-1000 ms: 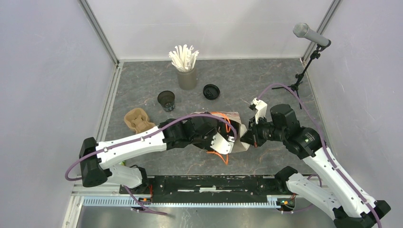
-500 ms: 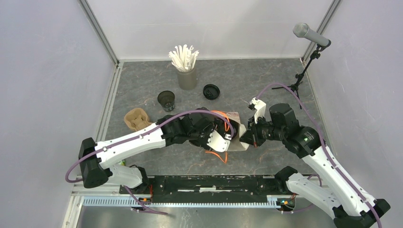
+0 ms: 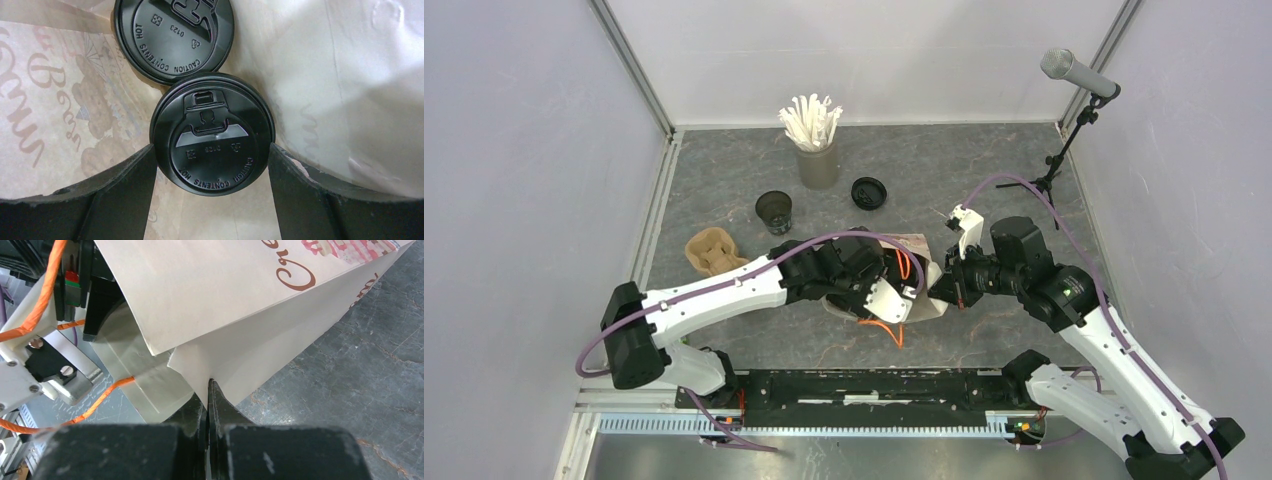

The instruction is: Pack the takeout coffee

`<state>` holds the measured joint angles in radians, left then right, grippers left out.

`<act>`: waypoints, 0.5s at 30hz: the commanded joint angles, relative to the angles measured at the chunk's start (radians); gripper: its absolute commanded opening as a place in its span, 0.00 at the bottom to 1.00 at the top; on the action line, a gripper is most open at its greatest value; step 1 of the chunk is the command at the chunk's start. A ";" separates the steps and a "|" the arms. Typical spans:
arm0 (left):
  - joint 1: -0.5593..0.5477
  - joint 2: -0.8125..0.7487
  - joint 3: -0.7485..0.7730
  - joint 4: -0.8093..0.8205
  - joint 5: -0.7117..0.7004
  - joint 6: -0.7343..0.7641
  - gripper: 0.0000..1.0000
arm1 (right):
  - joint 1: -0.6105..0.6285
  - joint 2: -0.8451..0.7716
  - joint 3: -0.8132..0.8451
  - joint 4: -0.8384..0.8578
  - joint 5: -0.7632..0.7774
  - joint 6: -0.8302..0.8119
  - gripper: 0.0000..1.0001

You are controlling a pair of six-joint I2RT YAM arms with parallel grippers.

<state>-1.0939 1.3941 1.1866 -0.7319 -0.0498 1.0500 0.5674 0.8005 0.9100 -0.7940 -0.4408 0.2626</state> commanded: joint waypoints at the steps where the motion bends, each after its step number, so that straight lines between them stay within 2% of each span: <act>1: 0.006 0.011 0.041 0.001 0.013 0.048 0.20 | 0.000 -0.005 0.040 0.016 -0.008 -0.013 0.00; 15: 0.010 0.075 0.070 0.061 0.024 0.042 0.18 | 0.001 -0.011 0.015 0.041 -0.035 -0.001 0.00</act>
<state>-1.0878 1.4536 1.2144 -0.7231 -0.0460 1.0531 0.5674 0.7998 0.9100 -0.7937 -0.4477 0.2638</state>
